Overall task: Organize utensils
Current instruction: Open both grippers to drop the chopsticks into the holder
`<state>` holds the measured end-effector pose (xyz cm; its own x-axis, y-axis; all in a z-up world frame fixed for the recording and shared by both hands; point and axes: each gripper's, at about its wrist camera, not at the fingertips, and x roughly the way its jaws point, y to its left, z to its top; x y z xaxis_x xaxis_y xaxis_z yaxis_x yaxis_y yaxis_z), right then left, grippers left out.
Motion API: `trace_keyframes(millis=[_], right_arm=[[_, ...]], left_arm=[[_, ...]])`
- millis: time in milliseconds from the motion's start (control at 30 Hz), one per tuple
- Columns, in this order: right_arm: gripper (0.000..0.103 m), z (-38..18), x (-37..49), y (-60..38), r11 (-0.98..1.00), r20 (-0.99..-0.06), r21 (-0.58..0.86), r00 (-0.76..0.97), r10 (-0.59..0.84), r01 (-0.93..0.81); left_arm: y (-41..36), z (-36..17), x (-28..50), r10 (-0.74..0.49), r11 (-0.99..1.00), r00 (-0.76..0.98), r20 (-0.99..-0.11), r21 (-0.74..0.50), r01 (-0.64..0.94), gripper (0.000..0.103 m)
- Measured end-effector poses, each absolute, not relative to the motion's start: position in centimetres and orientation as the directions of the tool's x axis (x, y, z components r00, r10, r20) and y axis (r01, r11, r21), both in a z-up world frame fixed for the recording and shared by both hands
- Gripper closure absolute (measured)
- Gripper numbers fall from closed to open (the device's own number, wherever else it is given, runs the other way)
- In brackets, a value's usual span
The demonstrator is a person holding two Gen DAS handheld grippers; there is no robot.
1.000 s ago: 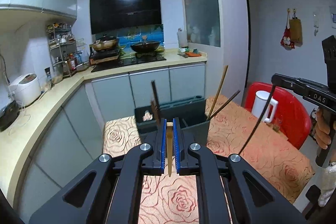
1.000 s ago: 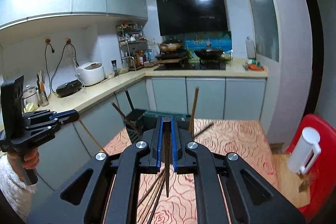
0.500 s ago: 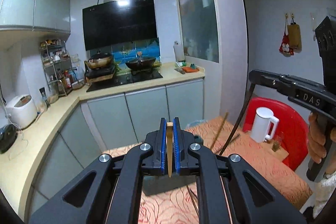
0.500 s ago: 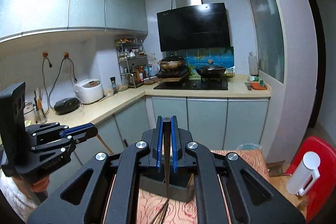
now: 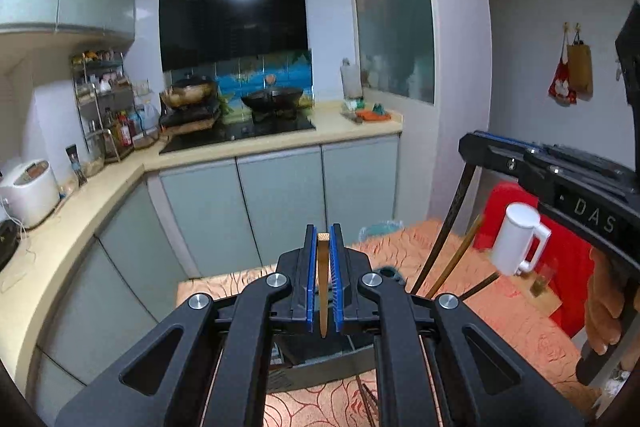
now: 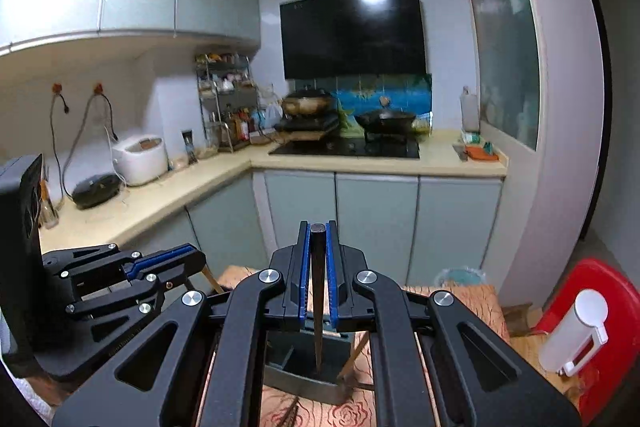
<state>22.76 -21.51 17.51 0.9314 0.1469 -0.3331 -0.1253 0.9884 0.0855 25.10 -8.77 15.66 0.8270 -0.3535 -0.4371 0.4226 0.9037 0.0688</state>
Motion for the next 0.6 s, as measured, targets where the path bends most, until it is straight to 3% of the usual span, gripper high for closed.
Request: trace_keyframes(millis=[233, 367, 400, 500, 600], right_arm=[[0.095, 13.8, 25.1, -21.7, 0.99, -0.405, 0.096, 0.904, 0.137, -0.107], [0.092, 13.2, 25.2, -21.8, 0.987, -0.414, 0.111, 0.897, 0.155, -0.119], [0.089, 13.2, 25.1, -21.7, 0.987, -0.413, 0.11, 0.897, 0.156, -0.121], [0.064, 13.5, 24.6, -21.8, 0.988, -0.397, 0.108, 0.906, 0.148, -0.113], [0.062, 13.9, 24.0, -21.7, 0.989, -0.384, 0.098, 0.912, 0.144, -0.115]], left_arm=[[-8.2, 11.6, 27.4, -0.32, 0.918, 0.8, -0.508, 0.043, 0.394, 0.097], [-7.5, 11.6, 27.2, -0.312, 0.924, 0.805, -0.505, 0.035, 0.381, 0.096], [-7.3, 11.7, 27.2, -0.308, 0.926, 0.807, -0.504, 0.036, 0.376, 0.094], [-7.1, 12.2, 26.6, -0.3, 0.931, 0.817, -0.491, 0.036, 0.364, 0.078], [-6.8, 12.9, 25.8, -0.306, 0.93, 0.825, -0.476, 0.036, 0.365, 0.06]])
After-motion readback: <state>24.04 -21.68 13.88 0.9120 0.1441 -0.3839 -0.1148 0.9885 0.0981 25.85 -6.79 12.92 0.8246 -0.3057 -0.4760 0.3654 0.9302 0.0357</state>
